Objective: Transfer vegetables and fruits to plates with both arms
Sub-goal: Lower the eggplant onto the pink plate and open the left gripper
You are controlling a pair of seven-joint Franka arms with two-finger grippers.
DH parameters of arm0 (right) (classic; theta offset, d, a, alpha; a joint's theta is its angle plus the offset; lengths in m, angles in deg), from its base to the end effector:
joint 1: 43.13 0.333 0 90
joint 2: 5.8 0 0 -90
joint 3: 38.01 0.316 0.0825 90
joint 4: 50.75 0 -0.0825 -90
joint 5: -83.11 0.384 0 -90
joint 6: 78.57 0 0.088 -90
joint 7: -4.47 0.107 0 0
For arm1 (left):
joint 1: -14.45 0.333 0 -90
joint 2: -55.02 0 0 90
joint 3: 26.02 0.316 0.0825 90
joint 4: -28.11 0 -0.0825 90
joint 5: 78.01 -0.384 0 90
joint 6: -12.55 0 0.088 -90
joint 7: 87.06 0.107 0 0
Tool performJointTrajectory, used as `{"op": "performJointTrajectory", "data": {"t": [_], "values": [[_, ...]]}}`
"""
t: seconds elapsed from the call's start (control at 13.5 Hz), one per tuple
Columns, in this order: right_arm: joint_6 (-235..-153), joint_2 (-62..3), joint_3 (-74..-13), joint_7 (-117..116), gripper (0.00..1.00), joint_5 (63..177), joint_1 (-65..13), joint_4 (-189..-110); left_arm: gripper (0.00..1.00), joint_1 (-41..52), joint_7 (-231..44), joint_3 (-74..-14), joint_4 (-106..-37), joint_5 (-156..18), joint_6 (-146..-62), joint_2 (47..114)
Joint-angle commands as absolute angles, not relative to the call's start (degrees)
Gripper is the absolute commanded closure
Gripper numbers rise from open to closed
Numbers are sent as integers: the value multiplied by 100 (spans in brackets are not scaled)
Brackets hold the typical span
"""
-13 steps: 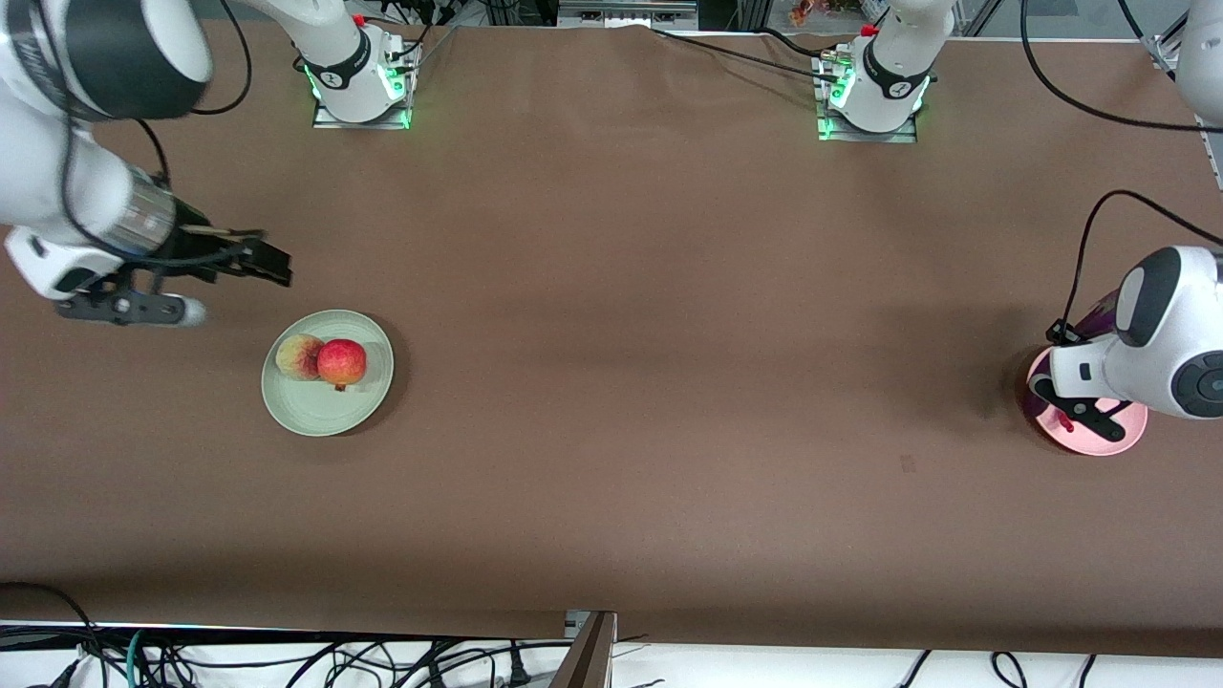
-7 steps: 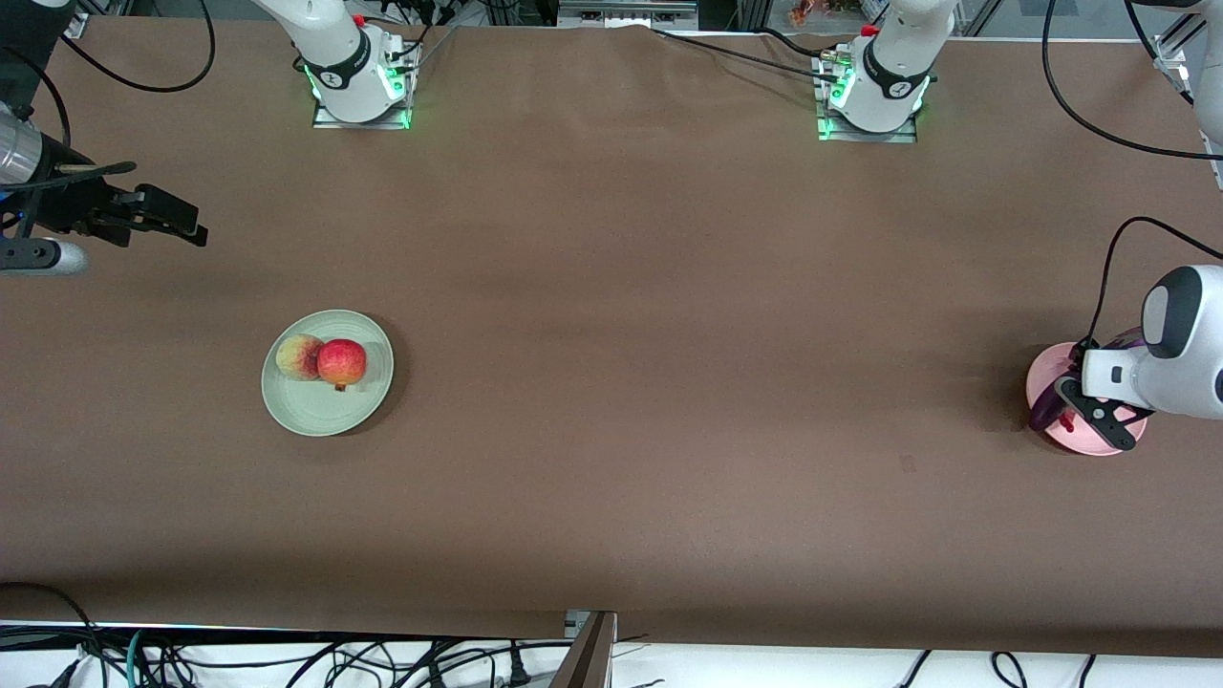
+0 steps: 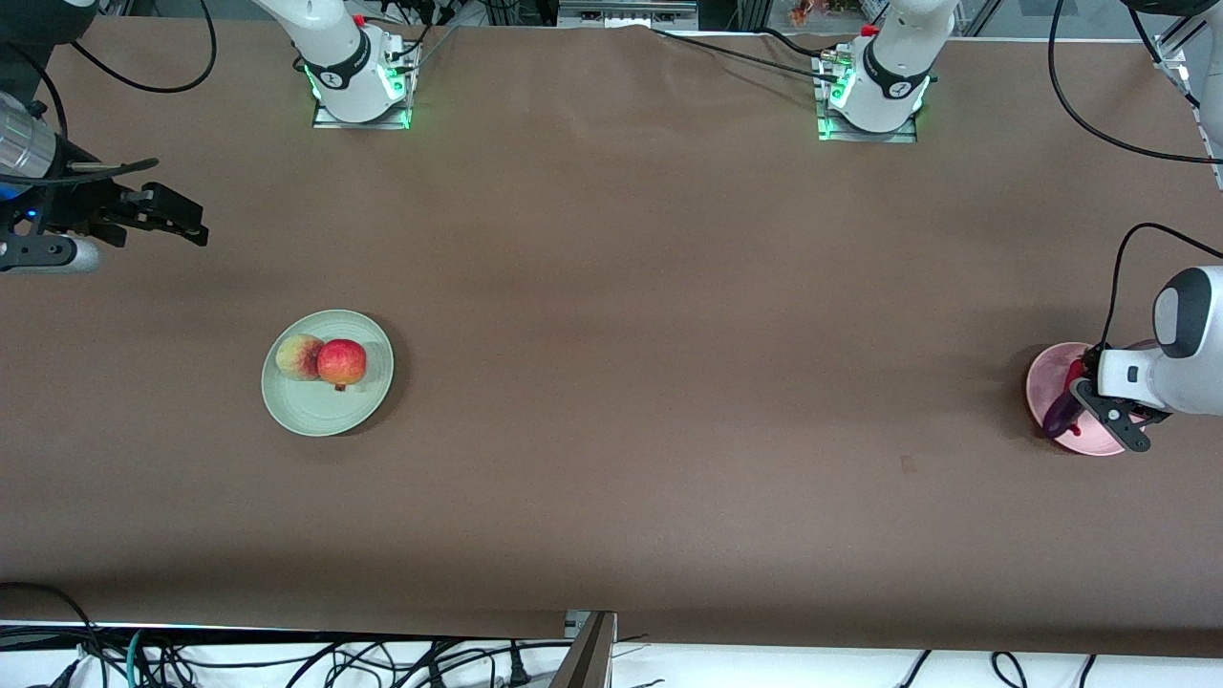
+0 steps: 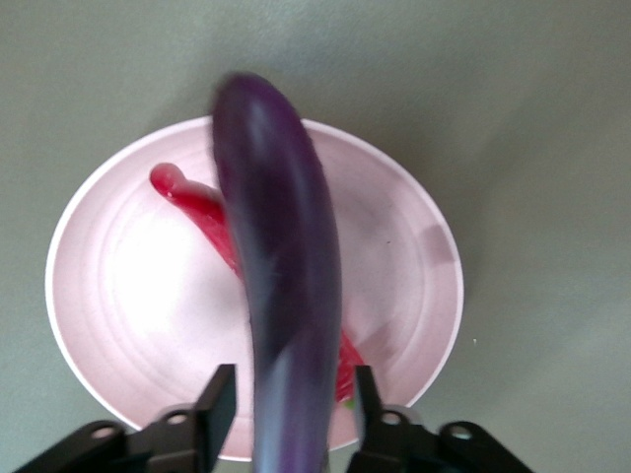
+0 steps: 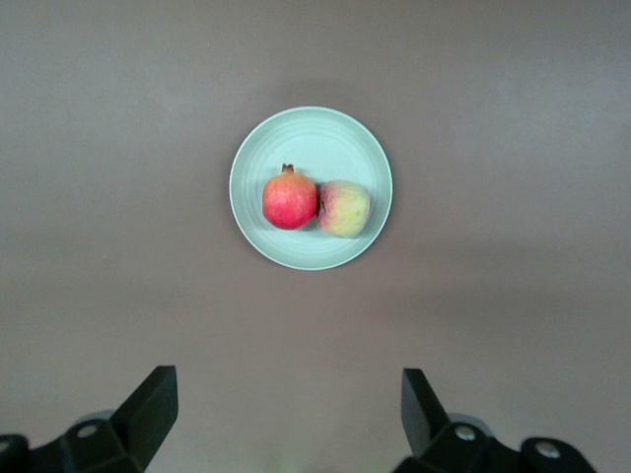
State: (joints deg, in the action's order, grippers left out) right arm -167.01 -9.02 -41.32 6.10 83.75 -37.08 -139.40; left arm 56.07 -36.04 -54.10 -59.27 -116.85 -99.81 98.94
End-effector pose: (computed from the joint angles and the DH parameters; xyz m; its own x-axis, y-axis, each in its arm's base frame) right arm 0.5673 0.0293 0.6018 0.9980 0.0195 -0.0599 0.0191 -0.9998 -0.0062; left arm 0.6406 0.2483 0.2275 0.5777 -0.7531 -0.3149 -0.7827 -0.6206 0.0482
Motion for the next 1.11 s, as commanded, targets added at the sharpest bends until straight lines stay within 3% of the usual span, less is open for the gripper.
{"op": "performJointTrajectory", "data": {"t": [0.0,0.52,1.04], "values": [[-16593,-905,-4091,535,0,8284,-3776,-13609,0,5628,-3521,-5459,-5802,-11503,-9943,9861],[-16672,-1072,-4091,640,0,8276,-3768,-13574,0,5558,-3931,-5757,-5785,-10237,-9337,8922],[-16672,-1099,-4091,640,0,8276,-3759,-13574,0,5558,-6926,-7390,-5785,-10156,-8019,8095]]}}
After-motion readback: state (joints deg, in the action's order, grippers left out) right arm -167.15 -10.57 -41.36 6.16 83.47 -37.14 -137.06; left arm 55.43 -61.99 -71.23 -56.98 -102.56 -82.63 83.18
